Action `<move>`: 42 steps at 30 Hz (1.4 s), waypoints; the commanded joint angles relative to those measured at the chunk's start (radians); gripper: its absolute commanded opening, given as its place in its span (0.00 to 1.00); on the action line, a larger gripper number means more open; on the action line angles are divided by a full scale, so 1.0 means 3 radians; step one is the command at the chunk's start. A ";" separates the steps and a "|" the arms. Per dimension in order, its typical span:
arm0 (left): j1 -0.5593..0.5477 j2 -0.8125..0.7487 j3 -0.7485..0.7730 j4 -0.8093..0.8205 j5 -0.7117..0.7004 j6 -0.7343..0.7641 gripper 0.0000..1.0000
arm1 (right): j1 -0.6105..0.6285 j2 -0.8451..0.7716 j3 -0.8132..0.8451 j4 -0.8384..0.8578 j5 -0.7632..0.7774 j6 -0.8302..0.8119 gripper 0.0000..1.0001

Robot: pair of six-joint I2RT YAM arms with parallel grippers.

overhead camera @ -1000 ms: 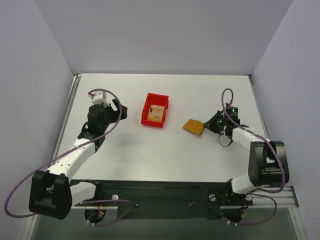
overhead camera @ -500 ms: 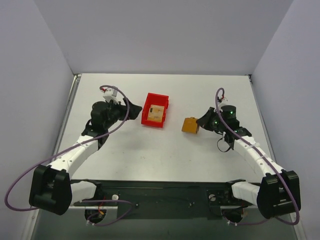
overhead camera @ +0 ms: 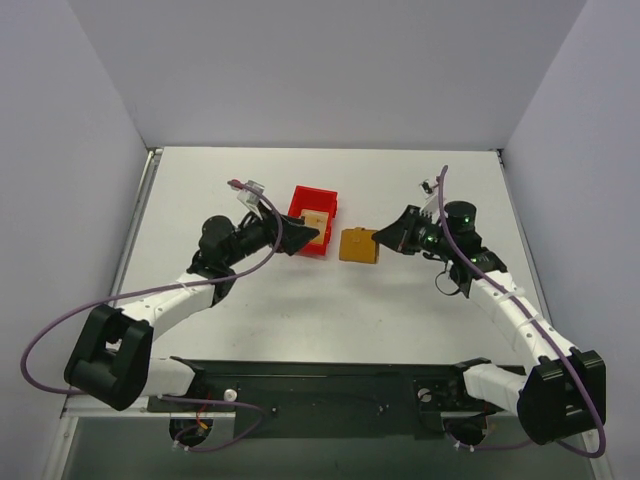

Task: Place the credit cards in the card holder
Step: Pick up the card holder from the center of the board, then open the card holder at the center of the board.

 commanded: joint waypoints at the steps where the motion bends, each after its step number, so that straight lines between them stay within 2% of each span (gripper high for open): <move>1: -0.0062 0.0038 0.0028 0.0594 0.0221 -0.0172 0.91 | 0.0011 -0.0045 0.0133 0.0474 -0.0516 0.0254 0.00; 16: -0.0139 0.0074 -0.0212 0.0895 0.0195 -0.0325 0.91 | -0.0121 -0.0065 0.0025 0.1717 -0.0936 0.1338 0.00; 25: -0.0190 0.0324 -0.0283 0.1779 0.0302 -0.0898 0.89 | -0.0152 -0.0029 -0.0036 0.2157 -0.1023 0.1686 0.00; 30: -0.0277 0.0498 -0.0212 0.2015 0.0308 -0.1098 0.86 | -0.0152 -0.0070 -0.0057 0.2177 -0.1039 0.1697 0.00; 34: -0.0348 0.0585 -0.0140 0.2164 0.0282 -0.1185 0.78 | -0.0152 -0.0091 -0.0067 0.2182 -0.1064 0.1686 0.00; 37: -0.0420 0.0626 -0.0084 0.2154 0.0277 -0.1200 0.69 | -0.0152 -0.0096 -0.0067 0.2162 -0.1064 0.1671 0.00; 42: -0.0466 0.0652 -0.0048 0.2235 0.0231 -0.1251 0.64 | -0.0147 -0.0065 -0.0082 0.2157 -0.1110 0.1656 0.00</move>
